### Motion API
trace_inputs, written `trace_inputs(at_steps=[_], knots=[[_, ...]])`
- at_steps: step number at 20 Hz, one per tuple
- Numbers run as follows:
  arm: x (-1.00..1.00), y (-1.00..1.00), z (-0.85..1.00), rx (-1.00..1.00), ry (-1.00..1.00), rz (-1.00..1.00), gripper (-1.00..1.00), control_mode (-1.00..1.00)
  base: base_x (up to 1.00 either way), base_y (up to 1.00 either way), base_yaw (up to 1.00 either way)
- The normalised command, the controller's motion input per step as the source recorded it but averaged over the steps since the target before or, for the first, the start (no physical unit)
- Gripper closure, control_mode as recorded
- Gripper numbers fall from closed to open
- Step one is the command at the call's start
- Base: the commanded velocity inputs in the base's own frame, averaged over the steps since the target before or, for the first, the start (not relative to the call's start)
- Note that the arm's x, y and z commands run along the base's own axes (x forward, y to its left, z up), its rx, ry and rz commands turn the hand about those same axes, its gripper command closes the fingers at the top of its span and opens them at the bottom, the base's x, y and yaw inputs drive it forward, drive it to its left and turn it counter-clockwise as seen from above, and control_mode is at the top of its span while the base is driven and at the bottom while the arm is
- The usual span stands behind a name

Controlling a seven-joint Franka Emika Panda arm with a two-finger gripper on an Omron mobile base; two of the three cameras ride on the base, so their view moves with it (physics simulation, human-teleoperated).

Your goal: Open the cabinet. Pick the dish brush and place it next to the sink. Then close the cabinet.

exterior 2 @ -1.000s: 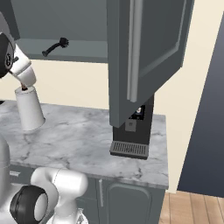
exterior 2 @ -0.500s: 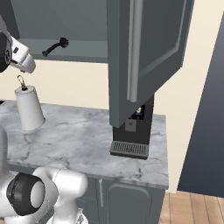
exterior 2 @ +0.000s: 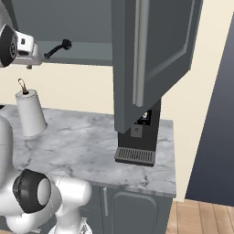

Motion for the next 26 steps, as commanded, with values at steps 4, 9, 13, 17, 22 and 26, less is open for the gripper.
trace_inputs(at_steps=[4,9,13,17,22,26], knots=[[0.27,0.05,0.04,-0.20,0.00,-0.03,-1.00,-1.00,0.00,0.00,0.00],[0.88,0.11,-0.02,-0.01,0.00,-0.14,-1.00,-1.00,0.00,0.00,0.00],[0.92,0.00,0.00,0.00,0.00,-0.17,-1.00,-1.00,0.00,0.00,0.00],[0.67,0.00,-0.04,0.00,0.00,-0.13,-1.00,-1.00,0.00,0.00,0.00],[0.53,0.08,-0.04,0.00,0.00,-0.09,-1.00,-1.00,0.00,0.00,0.00],[0.45,0.19,0.00,0.01,-0.01,-0.09,-1.00,-1.00,0.00,0.00,0.00]])
